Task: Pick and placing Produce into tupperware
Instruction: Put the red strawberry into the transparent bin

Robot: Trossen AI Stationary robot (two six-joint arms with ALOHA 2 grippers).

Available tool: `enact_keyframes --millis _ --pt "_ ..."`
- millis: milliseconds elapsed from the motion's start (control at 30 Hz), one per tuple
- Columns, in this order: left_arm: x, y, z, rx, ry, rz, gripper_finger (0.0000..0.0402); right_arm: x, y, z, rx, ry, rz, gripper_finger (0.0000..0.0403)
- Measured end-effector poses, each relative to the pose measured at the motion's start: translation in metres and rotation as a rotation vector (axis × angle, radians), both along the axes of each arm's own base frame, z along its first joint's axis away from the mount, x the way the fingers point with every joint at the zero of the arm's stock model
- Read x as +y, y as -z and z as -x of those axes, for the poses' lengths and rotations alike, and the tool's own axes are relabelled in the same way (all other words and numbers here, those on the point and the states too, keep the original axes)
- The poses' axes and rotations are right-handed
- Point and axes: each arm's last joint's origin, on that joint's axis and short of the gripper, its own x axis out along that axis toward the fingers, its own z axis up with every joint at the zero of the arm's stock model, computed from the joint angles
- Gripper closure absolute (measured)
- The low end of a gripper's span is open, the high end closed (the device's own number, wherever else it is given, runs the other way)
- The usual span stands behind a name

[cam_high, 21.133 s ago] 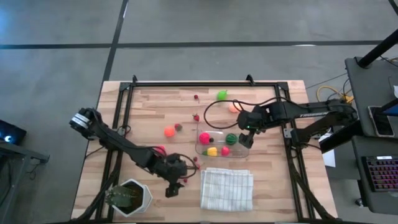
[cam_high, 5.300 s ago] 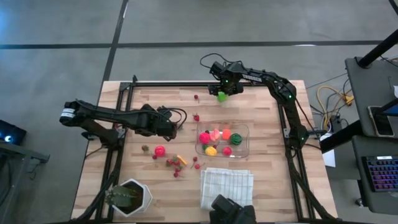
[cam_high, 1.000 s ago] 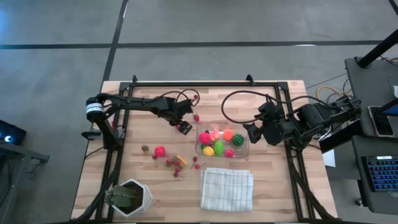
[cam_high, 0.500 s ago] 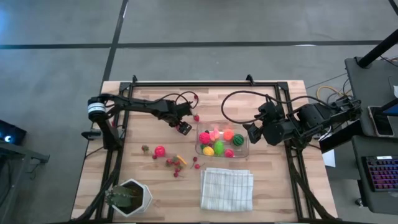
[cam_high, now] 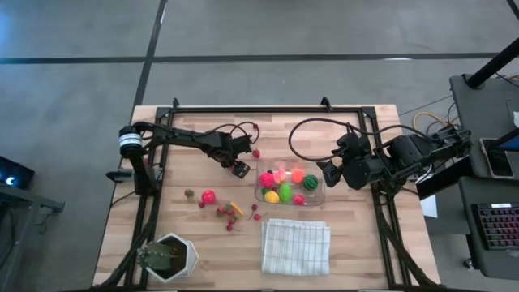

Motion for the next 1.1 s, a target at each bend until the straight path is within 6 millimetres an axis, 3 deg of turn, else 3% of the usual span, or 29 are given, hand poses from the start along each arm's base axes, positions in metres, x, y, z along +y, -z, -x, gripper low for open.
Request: enact_keyframes --millis 300,467,567,700,933,1033,1100 --pt "0.0 0.0 0.0 0.002 0.001 -0.001 0.0201 0.0 0.002 0.0 0.011 -0.007 0.009 0.0074" --pt "0.0 -0.009 -0.003 -0.035 0.008 0.009 0.0236 0.0 0.006 -0.001 0.023 -0.007 0.014 0.0073" --pt "-0.001 -0.028 -0.005 -0.094 0.015 0.009 0.0248 0.0 0.007 -0.001 0.022 0.005 0.006 0.0074" --pt "-0.008 -0.068 -0.003 -0.207 0.015 0.008 0.0254 0.0 0.006 -0.001 0.008 0.013 -0.004 0.0074" --pt "-0.034 -0.156 -0.002 -0.696 0.09 -0.081 0.0255 -0.003 0.002 0.005 -0.018 0.03 0.01 0.0074" --pt "-0.042 -0.172 -0.009 -0.87 0.127 -0.11 0.0255 -0.004 0.001 0.007 -0.025 0.029 0.01 0.0074" --pt "-0.044 -0.167 -0.017 -0.883 0.146 -0.097 0.0255 -0.005 0.0 0.008 -0.026 0.028 0.011 0.0074"
